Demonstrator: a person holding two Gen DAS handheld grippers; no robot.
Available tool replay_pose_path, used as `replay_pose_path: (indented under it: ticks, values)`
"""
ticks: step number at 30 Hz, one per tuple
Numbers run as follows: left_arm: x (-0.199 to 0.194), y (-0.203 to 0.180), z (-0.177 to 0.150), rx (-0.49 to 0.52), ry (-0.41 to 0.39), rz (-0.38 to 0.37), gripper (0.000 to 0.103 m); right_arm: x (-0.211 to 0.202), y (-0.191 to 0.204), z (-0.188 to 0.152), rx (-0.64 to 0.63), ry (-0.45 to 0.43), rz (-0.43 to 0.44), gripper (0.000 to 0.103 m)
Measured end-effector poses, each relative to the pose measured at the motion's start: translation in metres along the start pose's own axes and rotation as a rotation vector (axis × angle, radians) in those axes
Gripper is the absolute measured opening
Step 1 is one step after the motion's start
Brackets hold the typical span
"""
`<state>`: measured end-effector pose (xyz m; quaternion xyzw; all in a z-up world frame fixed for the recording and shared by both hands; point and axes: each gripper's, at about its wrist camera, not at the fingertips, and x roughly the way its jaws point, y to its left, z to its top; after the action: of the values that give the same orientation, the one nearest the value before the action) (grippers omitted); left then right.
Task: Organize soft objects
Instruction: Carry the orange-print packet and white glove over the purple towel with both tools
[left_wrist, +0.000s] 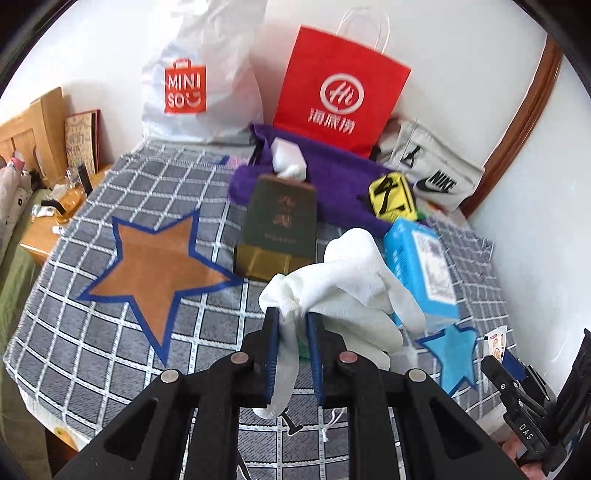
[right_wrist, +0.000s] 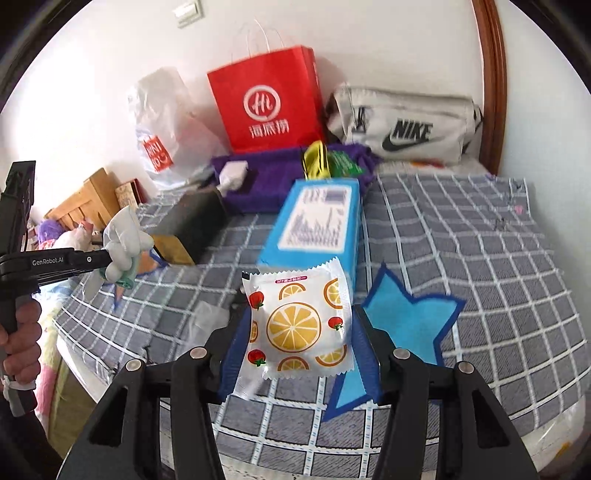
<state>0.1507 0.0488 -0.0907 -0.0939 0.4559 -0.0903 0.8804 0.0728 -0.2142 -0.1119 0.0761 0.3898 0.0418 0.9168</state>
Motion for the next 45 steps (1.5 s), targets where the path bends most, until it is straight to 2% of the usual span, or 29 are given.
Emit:
replay_pose_path:
  ticks: [11, 22, 29, 45]
  values:
    - [-0.029, -0.014, 0.023, 0.007, -0.065, -0.023, 0.015, -0.037, 0.009, 0.034, -0.024, -0.080, 0.013, 0.053]
    - [-0.035, -0.016, 0.053, 0.004, -0.104, -0.029, 0.015, -0.042, 0.013, 0.068, -0.055, -0.128, 0.008, 0.053]
    - [-0.021, -0.008, 0.071, -0.018, -0.101, -0.020, 0.015, -0.027, 0.020, 0.093, -0.100, -0.154, 0.025, 0.053]
    - [0.037, 0.003, 0.119, -0.048, -0.063, 0.014, 0.015, 0.045, 0.019, 0.152, -0.105, -0.120, 0.065, 0.053]
